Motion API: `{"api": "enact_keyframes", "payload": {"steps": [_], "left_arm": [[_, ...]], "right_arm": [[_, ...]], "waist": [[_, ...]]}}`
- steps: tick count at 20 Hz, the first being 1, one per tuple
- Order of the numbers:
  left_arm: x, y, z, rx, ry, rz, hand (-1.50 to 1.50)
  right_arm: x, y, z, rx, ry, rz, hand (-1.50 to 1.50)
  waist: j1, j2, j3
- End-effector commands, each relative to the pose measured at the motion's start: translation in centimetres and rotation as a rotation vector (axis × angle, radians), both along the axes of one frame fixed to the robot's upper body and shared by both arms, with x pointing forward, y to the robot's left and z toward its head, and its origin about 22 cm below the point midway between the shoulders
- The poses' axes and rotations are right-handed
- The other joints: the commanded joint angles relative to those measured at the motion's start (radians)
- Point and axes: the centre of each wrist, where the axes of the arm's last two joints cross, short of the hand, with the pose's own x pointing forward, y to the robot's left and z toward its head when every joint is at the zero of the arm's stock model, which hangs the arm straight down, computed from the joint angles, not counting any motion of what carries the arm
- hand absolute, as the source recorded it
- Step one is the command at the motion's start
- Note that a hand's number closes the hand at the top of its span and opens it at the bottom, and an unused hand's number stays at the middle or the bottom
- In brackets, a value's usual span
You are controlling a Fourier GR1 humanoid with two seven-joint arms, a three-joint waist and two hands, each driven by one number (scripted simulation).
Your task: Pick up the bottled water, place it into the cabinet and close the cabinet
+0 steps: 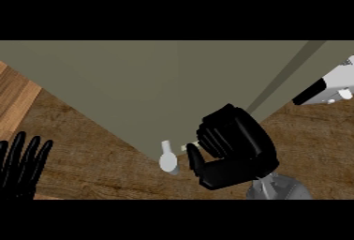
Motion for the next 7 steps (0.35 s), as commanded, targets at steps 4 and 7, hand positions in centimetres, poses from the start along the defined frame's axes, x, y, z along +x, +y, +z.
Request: {"api": "enact_keyframes", "payload": {"steps": [4, 7], "left_arm": [[0.0, 0.4, -1.4, -0.011, 0.013, 0.011, -1.50], [-0.1, 0.0, -1.1, -0.022, 0.010, 0.003, -1.50]], "right_arm": [[8.4, 4.0, 2.8, -0.005, 0.049, -0.102, 1.50], [10.6, 6.3, 4.0, -0.016, 0.067, -0.106, 1.50]], "waist": [[-0.014, -0.006, 0.002], [-0.023, -0.013, 0.004]]}}
